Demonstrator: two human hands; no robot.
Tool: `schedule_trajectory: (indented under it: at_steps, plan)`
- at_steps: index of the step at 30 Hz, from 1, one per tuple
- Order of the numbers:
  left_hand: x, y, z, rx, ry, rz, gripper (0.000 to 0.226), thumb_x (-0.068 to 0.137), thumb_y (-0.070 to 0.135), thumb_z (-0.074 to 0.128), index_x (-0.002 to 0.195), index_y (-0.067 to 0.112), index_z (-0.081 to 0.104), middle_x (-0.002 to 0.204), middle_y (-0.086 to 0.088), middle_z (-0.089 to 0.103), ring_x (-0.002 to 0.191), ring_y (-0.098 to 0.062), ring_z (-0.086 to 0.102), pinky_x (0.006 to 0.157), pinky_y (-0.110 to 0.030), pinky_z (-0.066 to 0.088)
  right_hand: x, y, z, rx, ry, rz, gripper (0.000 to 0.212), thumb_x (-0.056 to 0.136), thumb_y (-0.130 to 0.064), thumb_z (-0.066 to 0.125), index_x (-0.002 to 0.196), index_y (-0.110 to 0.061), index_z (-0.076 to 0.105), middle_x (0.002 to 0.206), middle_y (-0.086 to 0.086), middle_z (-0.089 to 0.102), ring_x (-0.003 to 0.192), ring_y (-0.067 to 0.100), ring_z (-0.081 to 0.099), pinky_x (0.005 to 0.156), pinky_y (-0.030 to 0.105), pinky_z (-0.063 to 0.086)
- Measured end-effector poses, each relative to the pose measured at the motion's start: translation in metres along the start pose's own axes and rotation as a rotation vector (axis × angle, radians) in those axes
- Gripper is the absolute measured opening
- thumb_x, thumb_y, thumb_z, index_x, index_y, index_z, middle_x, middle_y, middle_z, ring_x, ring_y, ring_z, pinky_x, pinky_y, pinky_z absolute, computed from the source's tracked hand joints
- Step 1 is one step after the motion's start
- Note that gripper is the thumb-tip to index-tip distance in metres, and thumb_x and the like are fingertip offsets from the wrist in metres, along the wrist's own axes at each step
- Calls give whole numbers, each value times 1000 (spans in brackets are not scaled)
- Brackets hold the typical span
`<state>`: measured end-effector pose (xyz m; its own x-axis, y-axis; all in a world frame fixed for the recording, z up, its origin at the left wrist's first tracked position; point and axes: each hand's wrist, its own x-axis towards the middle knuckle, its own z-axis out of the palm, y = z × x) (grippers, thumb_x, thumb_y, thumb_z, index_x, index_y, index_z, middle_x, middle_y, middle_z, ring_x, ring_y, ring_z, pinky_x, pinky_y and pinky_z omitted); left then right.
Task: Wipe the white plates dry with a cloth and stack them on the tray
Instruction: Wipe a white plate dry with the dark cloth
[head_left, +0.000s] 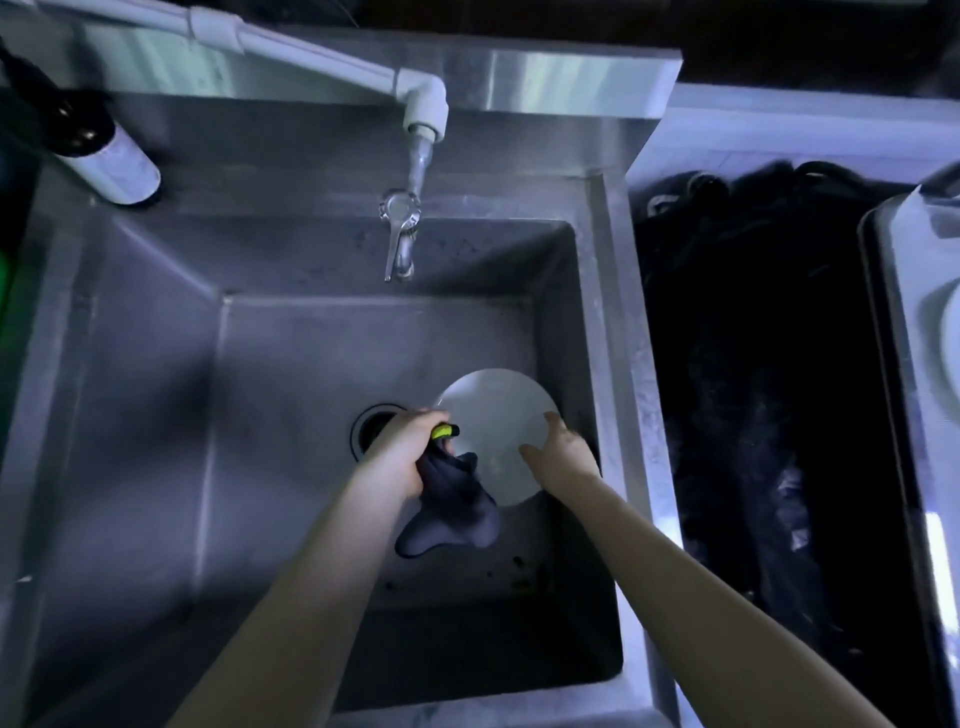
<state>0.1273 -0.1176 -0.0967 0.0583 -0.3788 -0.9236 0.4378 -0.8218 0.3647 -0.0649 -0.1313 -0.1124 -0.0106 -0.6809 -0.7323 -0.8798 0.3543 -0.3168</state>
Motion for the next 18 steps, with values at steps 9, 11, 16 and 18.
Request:
schedule_trajectory:
  at_steps: [9,11,16,18]
  plan:
    - [69,-2,12,268,99,-9,31,87,15,61,113,-1,57,85,-17,66,62,-27,65,66,-33,51,42,-8,23,148,33,163,73,94,-27,59,154,-9,22,148,14,40,130,36,47,98,42,46]
    - [74,-1,13,337,110,5,34,86,14,61,116,-2,58,101,-22,69,80,-34,68,75,-40,55,44,-11,28,102,70,195,73,94,-28,59,153,-7,21,150,13,36,133,36,44,104,44,43]
    - [79,-4,10,528,133,27,23,86,10,59,104,-2,66,88,-17,70,74,-30,66,62,-26,51,45,-12,31,-52,86,194,78,96,-26,54,156,-3,10,156,14,26,141,34,34,111,48,35]
    - [80,-9,7,563,112,-3,27,87,10,59,111,-2,64,102,-22,69,91,-34,67,72,-32,51,47,-13,28,-78,73,203,80,94,-27,57,155,-3,12,154,13,28,139,33,36,109,47,39]
